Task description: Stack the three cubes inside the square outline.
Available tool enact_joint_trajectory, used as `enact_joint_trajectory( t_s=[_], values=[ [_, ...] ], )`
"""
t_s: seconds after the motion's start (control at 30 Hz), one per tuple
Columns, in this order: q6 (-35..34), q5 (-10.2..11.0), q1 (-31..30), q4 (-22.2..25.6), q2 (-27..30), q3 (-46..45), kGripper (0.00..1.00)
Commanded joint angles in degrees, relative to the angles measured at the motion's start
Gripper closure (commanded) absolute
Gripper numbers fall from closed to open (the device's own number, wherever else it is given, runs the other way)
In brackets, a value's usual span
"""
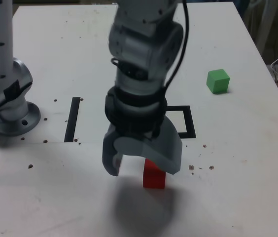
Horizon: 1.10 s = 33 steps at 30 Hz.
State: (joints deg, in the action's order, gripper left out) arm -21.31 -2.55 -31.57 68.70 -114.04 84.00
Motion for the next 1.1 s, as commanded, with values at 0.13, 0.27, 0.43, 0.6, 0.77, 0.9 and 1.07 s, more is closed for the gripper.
enact_joint_trajectory(
  t_s=[0.13,0.27,0.43,0.6,0.77,0.9,1.07],
  values=[
    [2.46,-0.23,1.26,-2.48,-2.95,-0.50,0.11],
    [3.79,-0.06,1.36,-4.08,-3.96,-0.06,0.14],
    [4.08,0.92,1.63,-4.16,-4.62,-0.03,0.18],
    [4.38,1.15,1.82,-4.48,-5.07,-0.09,0.27],
    [4.83,1.54,1.87,-5.09,-5.60,-0.54,0.40],
    [4.95,1.71,2.04,-5.20,-5.82,-0.93,0.52],
    [4.96,2.29,2.34,-5.56,-5.85,-1.30,0.61]
  ],
)
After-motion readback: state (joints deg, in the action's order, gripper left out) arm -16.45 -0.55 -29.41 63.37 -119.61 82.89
